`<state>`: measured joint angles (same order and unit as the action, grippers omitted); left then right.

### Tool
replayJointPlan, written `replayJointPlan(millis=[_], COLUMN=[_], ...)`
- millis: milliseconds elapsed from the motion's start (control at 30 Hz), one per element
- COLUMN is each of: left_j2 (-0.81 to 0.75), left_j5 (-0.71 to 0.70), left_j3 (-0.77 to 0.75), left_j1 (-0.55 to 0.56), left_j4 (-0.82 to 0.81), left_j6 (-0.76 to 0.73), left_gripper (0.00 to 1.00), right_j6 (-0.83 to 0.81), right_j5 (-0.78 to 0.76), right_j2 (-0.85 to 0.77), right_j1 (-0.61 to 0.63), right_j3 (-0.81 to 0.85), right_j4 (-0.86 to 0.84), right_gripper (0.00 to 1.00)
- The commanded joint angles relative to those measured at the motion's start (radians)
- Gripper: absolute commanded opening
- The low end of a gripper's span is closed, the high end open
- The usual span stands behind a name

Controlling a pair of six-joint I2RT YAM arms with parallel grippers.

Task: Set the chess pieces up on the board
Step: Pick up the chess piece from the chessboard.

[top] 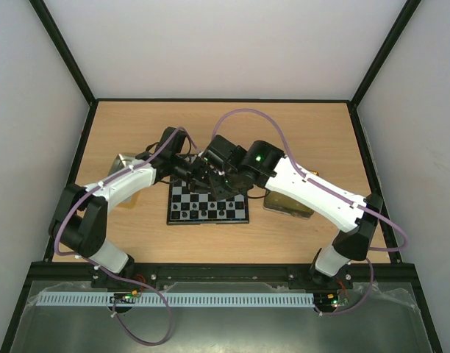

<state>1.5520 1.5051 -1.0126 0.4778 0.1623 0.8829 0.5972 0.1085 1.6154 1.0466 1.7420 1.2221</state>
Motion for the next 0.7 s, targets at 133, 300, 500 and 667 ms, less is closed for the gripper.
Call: replayJointPlan(millis=[133,300,500,667], left_j2=[-0.027,-0.026,-0.024,-0.024], left_j5=[0.161,0.161,0.161,0.161], left_j3=[0.003,0.005,0.003,0.003], left_j1=[0.031,0.033,0.039,0.041], left_j4=[-0.023,-0.025,-0.027,-0.027], left_j6=[0.008,0.008,0.005,0.004], left_gripper=[0.22,0.14,0.03,0.03], right_j6=[-0.011,-0.011,-0.011,-0.012], right_j5=[-0.003,-0.008,-0.003,-0.003], right_j2=[0.037,0.04,0.045,0.05], right_j1=[0.0,0.0,0.0,0.0], right_j3=[0.012,0.018,0.022,0.022], right_j4=[-0.071,-0.071,-0.075,-0.078], right_gripper=[0.4,0.4,0.39,0.4])
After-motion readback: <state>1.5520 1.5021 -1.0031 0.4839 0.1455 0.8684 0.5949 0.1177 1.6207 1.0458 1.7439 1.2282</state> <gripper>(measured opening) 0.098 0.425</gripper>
